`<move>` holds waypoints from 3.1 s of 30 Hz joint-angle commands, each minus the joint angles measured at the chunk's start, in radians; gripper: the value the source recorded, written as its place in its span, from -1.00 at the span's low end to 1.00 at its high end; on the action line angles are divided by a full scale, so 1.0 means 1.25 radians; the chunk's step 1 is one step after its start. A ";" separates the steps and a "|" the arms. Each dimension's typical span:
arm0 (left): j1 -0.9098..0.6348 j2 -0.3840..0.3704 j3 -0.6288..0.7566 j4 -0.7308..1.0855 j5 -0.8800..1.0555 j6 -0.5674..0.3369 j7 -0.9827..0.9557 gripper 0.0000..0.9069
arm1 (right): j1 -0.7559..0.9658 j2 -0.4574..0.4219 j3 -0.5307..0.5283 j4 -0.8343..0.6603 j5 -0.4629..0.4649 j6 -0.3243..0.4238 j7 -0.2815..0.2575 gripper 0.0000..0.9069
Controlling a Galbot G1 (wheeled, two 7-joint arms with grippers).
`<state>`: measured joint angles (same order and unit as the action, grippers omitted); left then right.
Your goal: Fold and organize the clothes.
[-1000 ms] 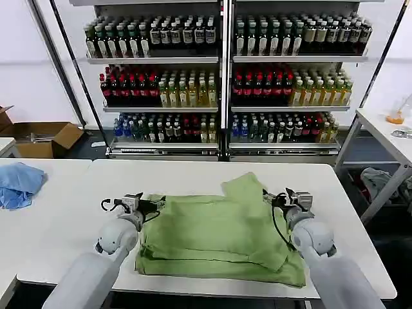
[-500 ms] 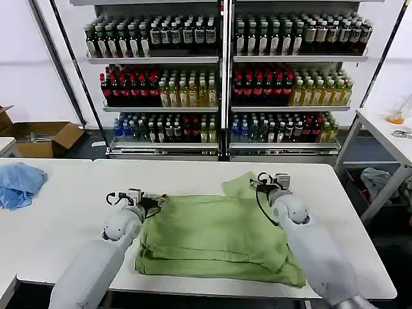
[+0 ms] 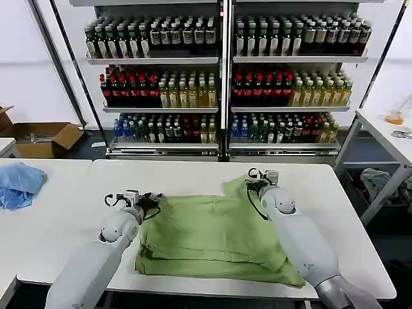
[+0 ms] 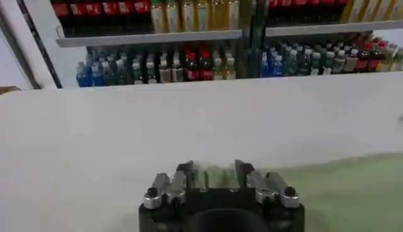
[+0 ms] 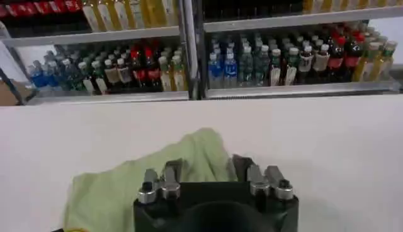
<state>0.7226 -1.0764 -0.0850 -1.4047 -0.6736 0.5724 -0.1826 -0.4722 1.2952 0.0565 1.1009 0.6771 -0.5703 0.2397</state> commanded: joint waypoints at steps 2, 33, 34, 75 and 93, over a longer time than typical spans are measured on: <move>0.040 0.002 -0.009 -0.028 -0.020 0.002 0.009 -0.91 | 0.003 0.014 -0.010 -0.034 0.004 -0.001 -0.006 -1.00; 0.229 0.072 -0.198 -0.337 -0.185 -0.050 0.010 -0.91 | -0.305 -0.162 0.119 0.566 0.034 0.065 0.025 -1.00; 0.243 0.075 -0.206 -0.347 -0.188 -0.047 0.012 -0.91 | -0.324 -0.169 0.127 0.586 0.037 0.062 0.028 -1.00; 0.380 0.078 -0.201 -0.359 0.031 -0.006 0.063 1.00 | -0.727 -0.125 0.302 0.792 -0.002 -0.004 0.080 1.00; 0.567 -0.082 -0.219 -0.515 0.201 -0.171 -0.136 1.00 | -0.888 -0.100 0.363 0.934 -0.151 0.061 0.031 1.00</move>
<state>1.3050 -1.0688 -0.3585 -1.9588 -0.5301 0.4365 -0.2402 -1.4869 1.1564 0.4837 2.1974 0.5625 -0.5157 0.2925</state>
